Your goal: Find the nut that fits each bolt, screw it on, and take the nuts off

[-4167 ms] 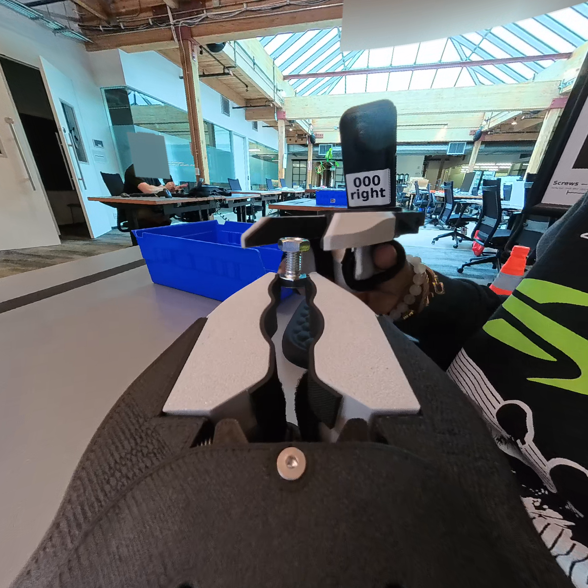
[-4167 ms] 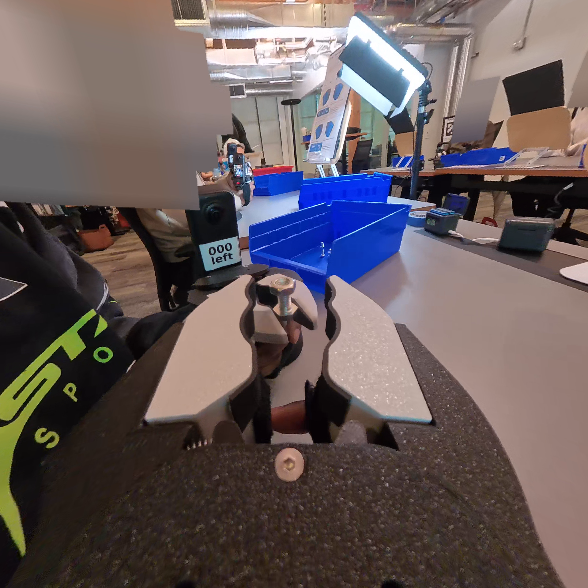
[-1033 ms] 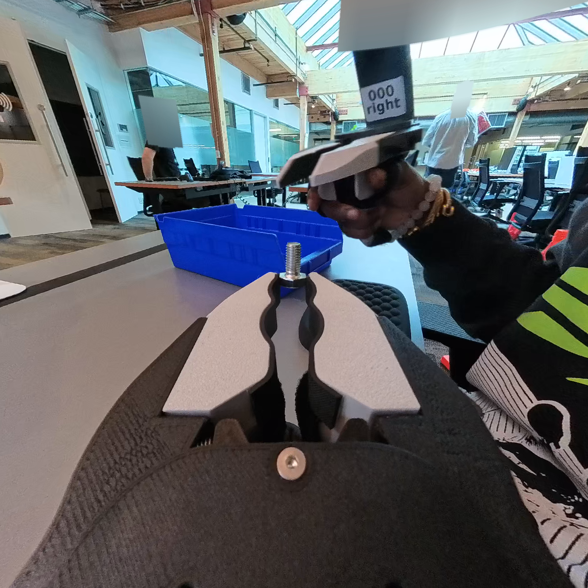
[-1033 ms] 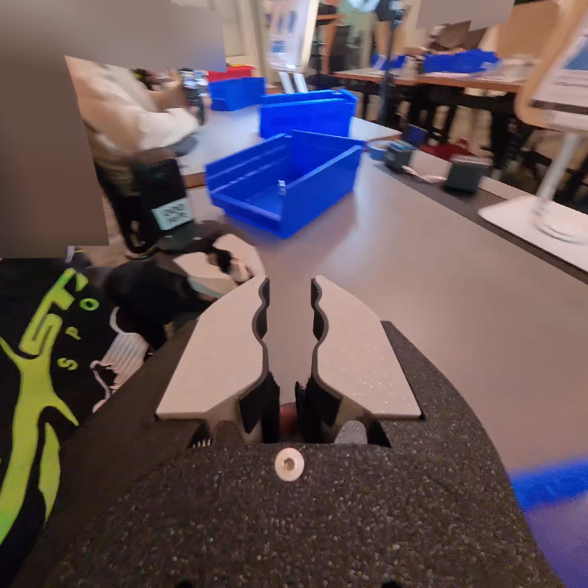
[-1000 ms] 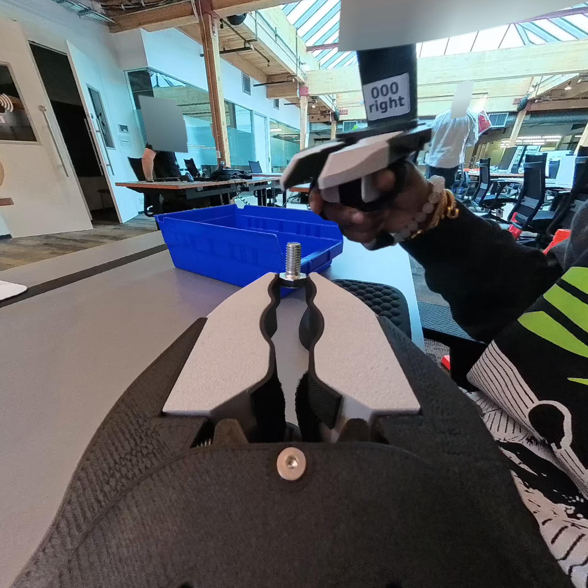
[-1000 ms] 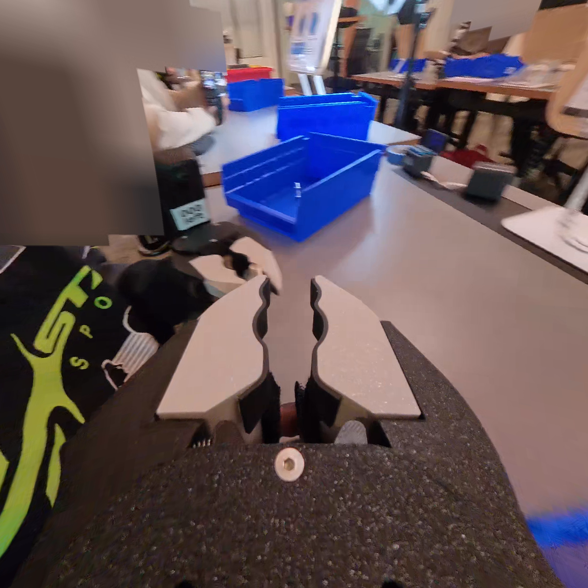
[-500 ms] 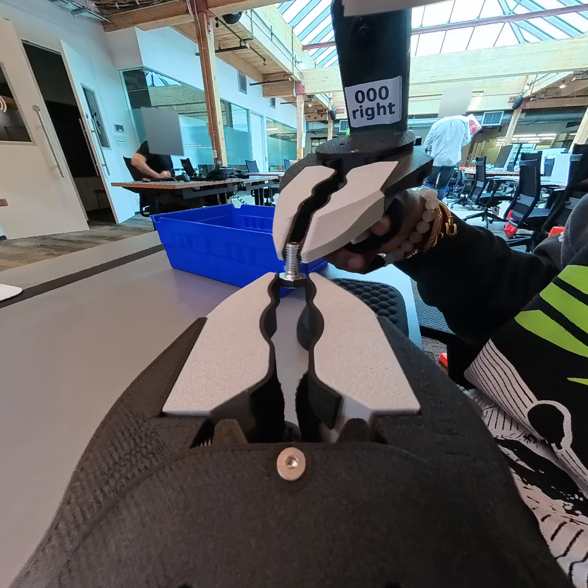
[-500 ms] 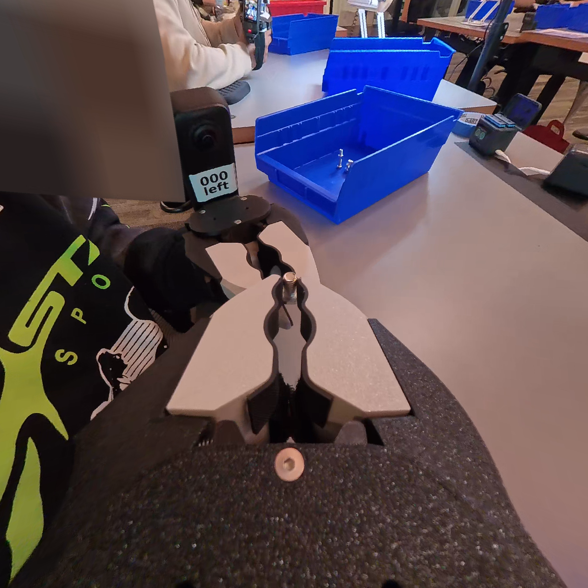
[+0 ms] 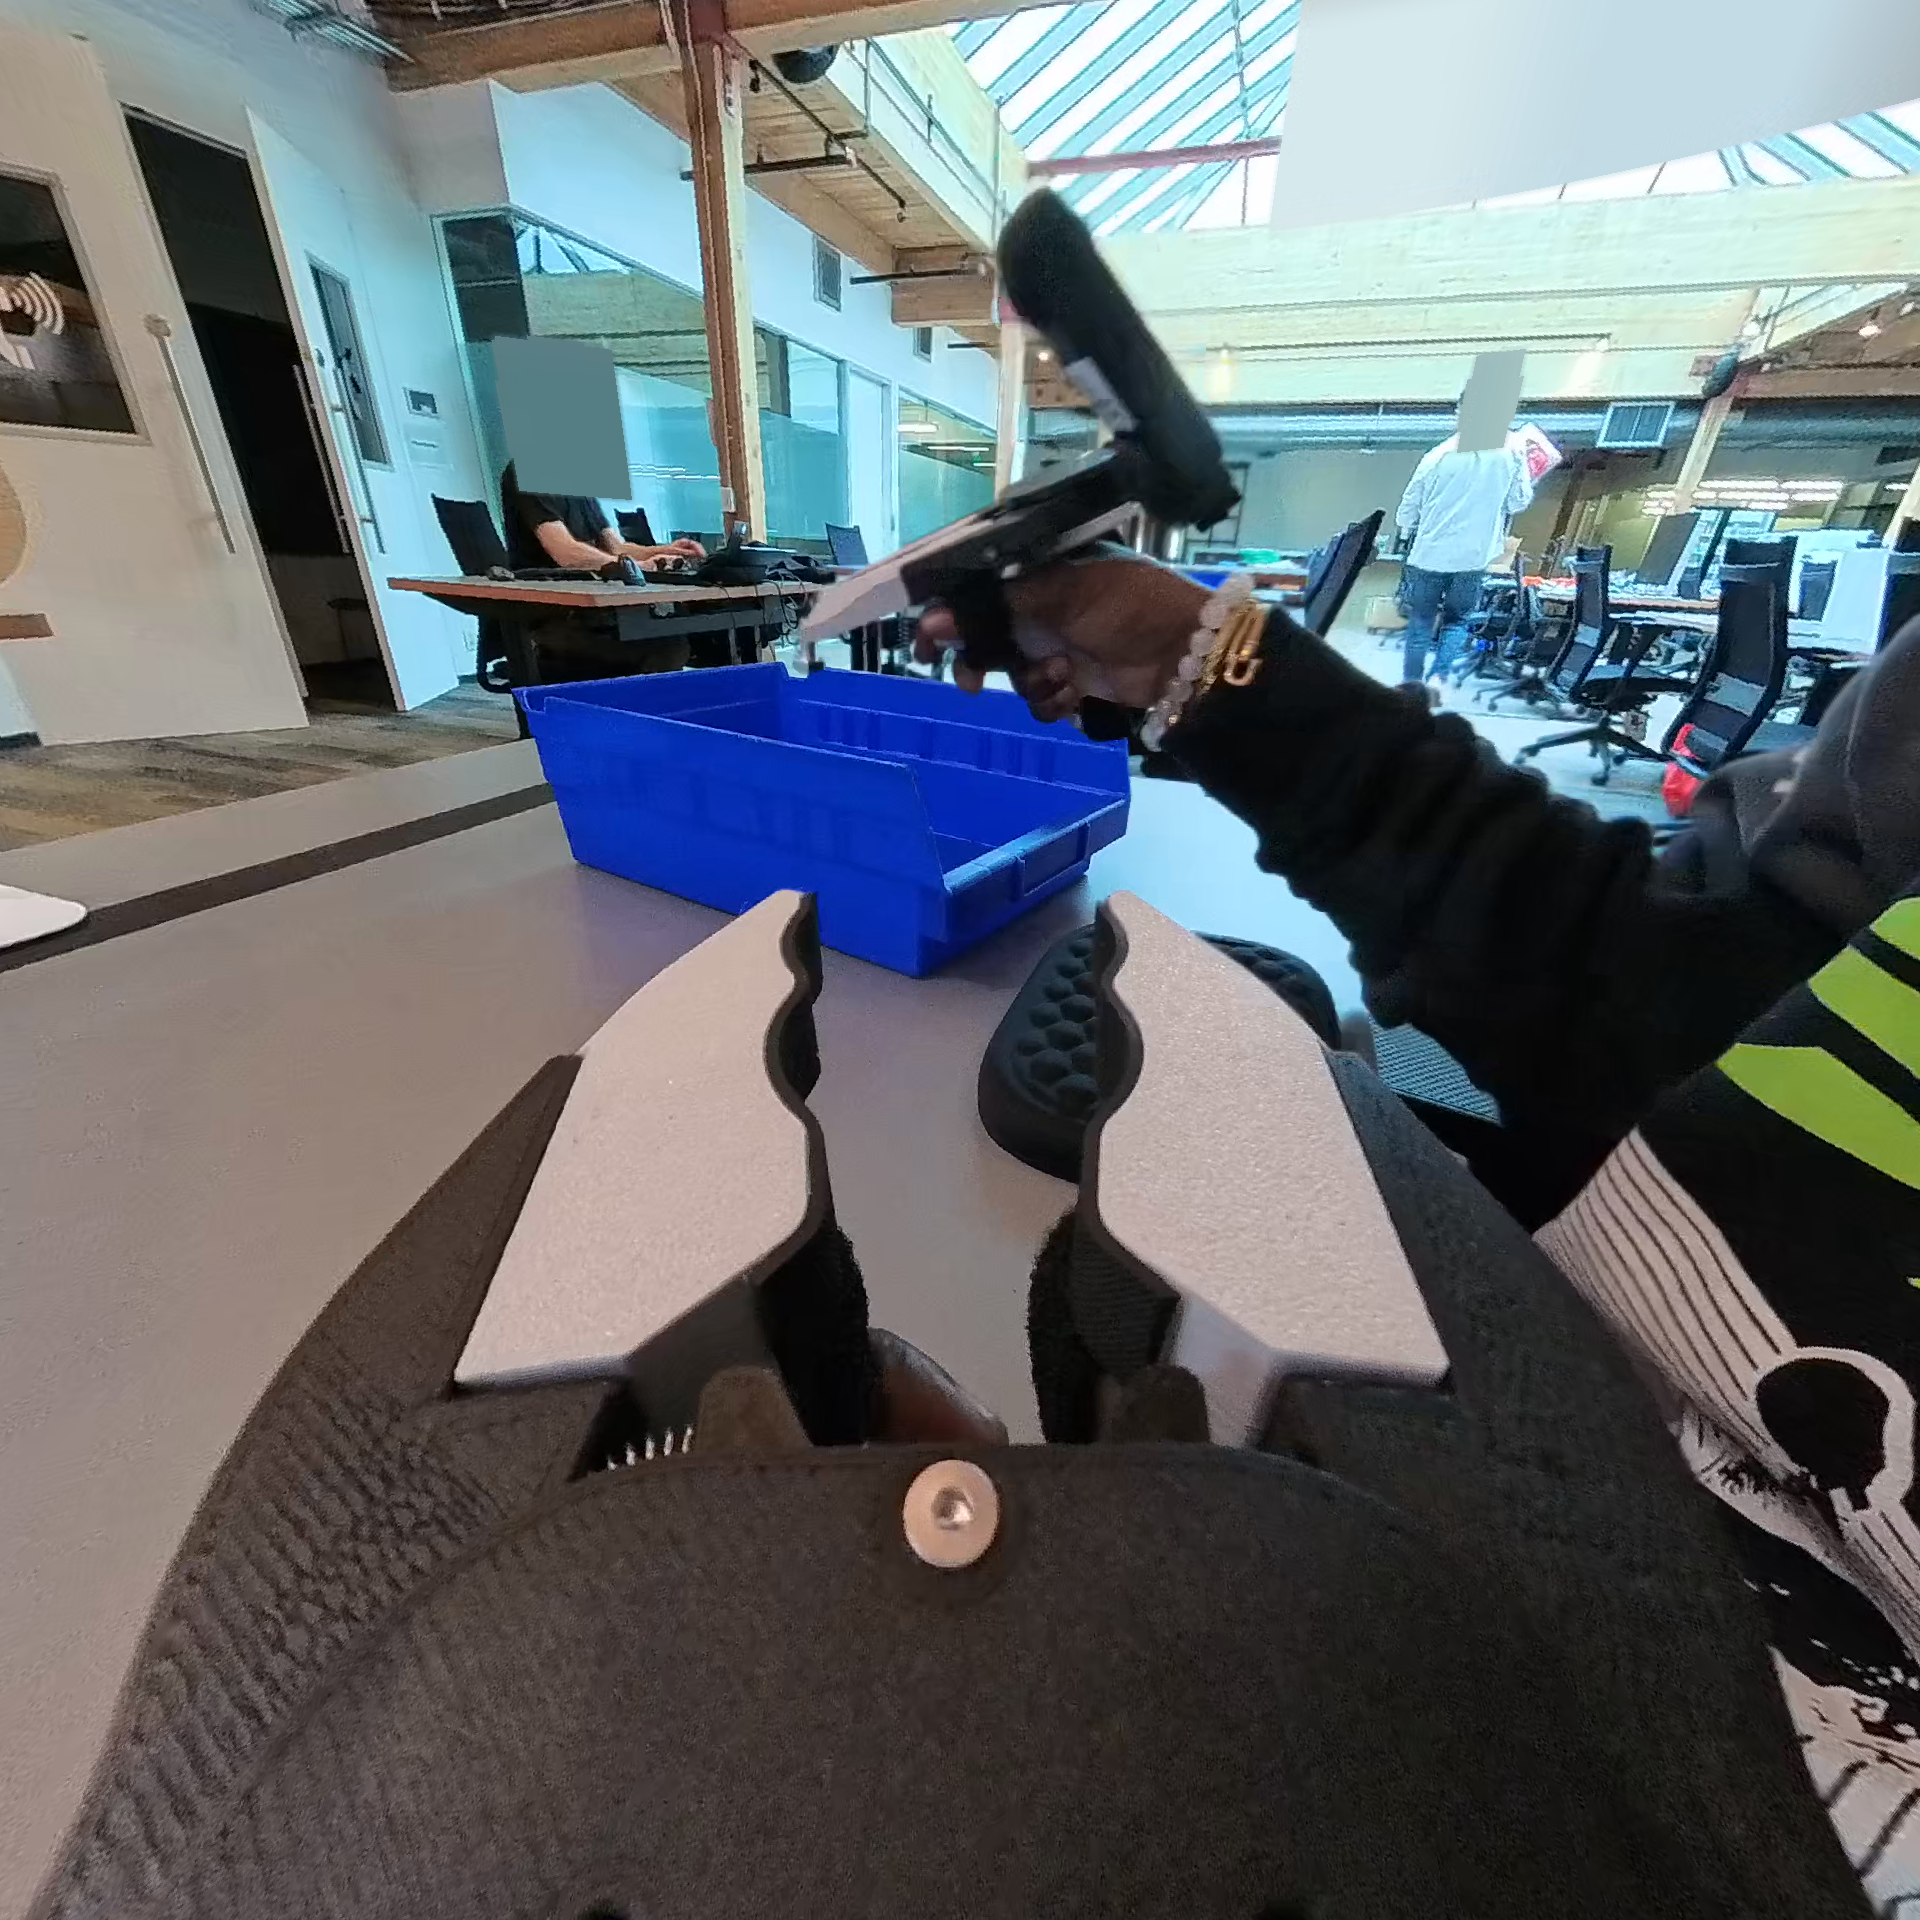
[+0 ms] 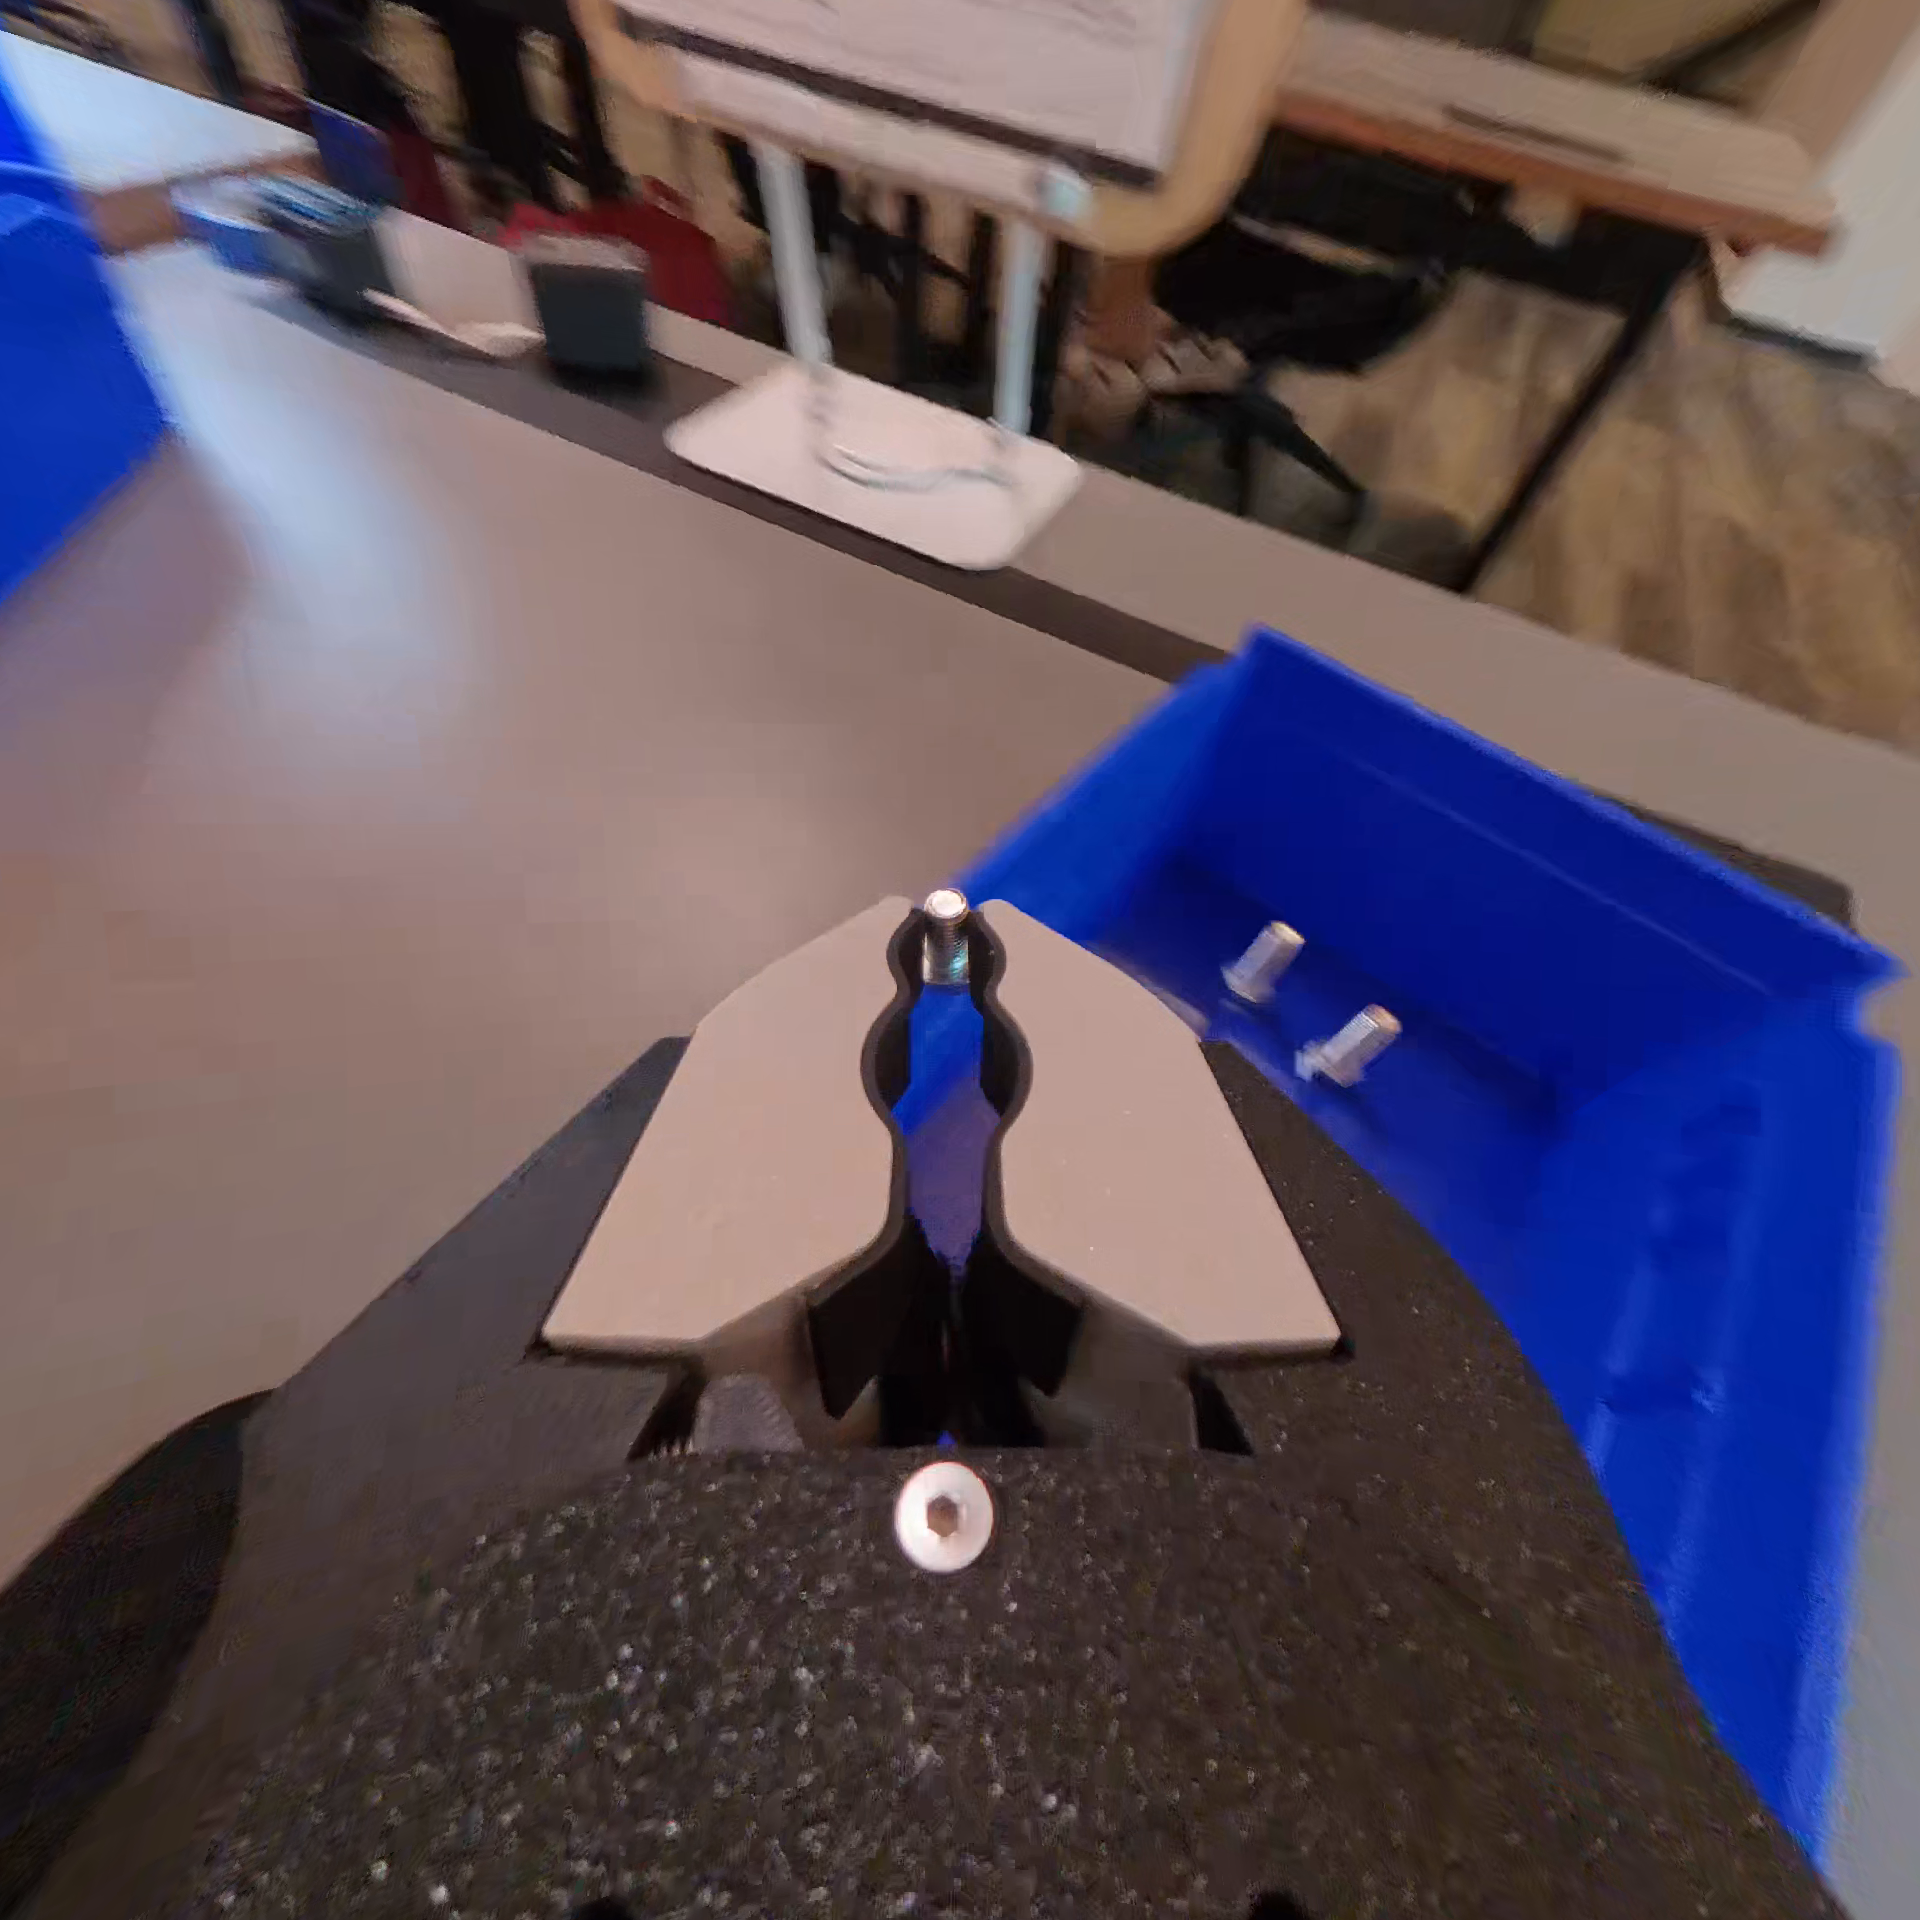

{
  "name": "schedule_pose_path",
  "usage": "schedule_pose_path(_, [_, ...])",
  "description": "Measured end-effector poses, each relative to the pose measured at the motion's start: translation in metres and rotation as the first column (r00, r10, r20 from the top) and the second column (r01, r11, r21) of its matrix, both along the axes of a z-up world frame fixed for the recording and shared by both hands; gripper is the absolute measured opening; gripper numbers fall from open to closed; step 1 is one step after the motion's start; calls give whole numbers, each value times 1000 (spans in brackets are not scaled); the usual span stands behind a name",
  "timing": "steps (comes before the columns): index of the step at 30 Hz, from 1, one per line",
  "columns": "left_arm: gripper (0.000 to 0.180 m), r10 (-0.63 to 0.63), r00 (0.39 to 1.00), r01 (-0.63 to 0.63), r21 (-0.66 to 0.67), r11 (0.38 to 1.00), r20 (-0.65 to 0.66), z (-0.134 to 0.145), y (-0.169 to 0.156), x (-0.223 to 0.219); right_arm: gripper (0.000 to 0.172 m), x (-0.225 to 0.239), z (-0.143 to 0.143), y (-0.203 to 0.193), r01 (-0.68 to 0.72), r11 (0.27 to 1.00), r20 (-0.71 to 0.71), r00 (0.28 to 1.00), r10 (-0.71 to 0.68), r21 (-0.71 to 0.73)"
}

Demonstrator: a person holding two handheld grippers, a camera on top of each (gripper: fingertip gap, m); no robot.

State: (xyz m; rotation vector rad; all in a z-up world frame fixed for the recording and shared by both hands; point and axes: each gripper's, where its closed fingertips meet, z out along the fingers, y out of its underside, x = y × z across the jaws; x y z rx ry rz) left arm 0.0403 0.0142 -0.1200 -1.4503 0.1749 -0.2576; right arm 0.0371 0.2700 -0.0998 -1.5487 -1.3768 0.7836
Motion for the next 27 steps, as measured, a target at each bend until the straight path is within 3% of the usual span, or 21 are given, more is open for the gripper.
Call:
schedule_pose_path(5, [51,6,1000,-6,-6,1000,1,-1,1,-1,8,1,-50,80,208,977,161,967,-197,-50])
schedule_pose_path(11, [51,-1,1000,1,-16,1000,0,-3,2,0,8,11,-100,131,382,915,289,897,-334,-129])
schedule_pose_path(23, [51,0,1000,0,-23,1000,-5,-4,2,0,8,20,-127,147,448,888,372,845,-385,-98])
schedule_pose_path(27, [51,1,1000,-1,-22,1000,-3,-4,2,0,15,19,-117,145,451,886,340,853,-395,-103])
